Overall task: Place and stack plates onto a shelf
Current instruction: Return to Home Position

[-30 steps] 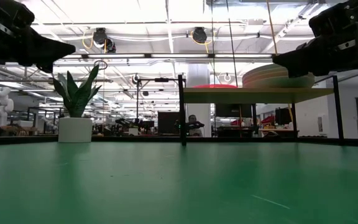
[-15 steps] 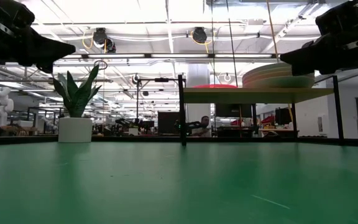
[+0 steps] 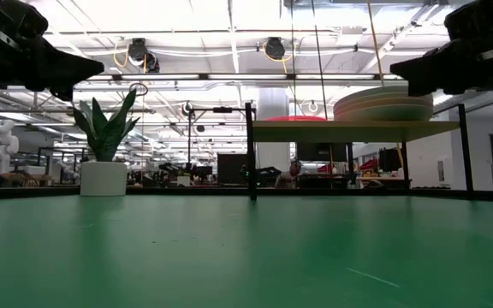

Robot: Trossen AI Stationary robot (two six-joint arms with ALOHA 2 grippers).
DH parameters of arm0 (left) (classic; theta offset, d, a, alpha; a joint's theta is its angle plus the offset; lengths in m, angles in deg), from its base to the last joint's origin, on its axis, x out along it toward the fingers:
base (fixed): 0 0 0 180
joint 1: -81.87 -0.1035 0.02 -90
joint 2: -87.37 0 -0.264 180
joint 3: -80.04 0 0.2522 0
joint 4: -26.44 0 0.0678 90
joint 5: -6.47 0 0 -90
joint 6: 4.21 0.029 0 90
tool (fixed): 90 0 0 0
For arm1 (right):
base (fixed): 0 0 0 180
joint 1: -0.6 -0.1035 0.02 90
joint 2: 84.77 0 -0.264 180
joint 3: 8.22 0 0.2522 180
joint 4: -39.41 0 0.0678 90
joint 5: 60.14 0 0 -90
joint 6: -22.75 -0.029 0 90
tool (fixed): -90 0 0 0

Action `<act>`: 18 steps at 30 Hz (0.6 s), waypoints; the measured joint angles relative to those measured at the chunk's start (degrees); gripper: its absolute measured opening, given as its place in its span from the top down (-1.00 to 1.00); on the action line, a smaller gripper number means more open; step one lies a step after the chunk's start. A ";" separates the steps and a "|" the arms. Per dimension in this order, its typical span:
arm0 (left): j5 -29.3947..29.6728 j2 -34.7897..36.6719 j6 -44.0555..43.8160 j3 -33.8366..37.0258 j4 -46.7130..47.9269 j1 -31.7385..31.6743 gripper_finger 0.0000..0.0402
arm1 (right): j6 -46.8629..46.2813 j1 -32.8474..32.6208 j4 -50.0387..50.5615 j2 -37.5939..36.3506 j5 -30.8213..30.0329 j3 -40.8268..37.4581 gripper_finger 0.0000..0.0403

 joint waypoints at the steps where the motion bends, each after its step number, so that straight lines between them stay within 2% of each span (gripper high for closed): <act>1: 0.00 0.00 -0.01 0.00 0.00 0.00 0.99 | 0.17 0.00 0.98 -1.17 -0.02 0.00 1.00; 7: 0.00 0.00 -0.02 0.00 0.00 0.00 0.99 | -0.59 0.00 9.03 -8.35 -1.20 0.00 1.00; 18: 0.02 0.00 -0.22 0.00 0.02 0.00 0.99 | -0.50 0.00 17.44 -18.63 -1.11 -0.02 1.00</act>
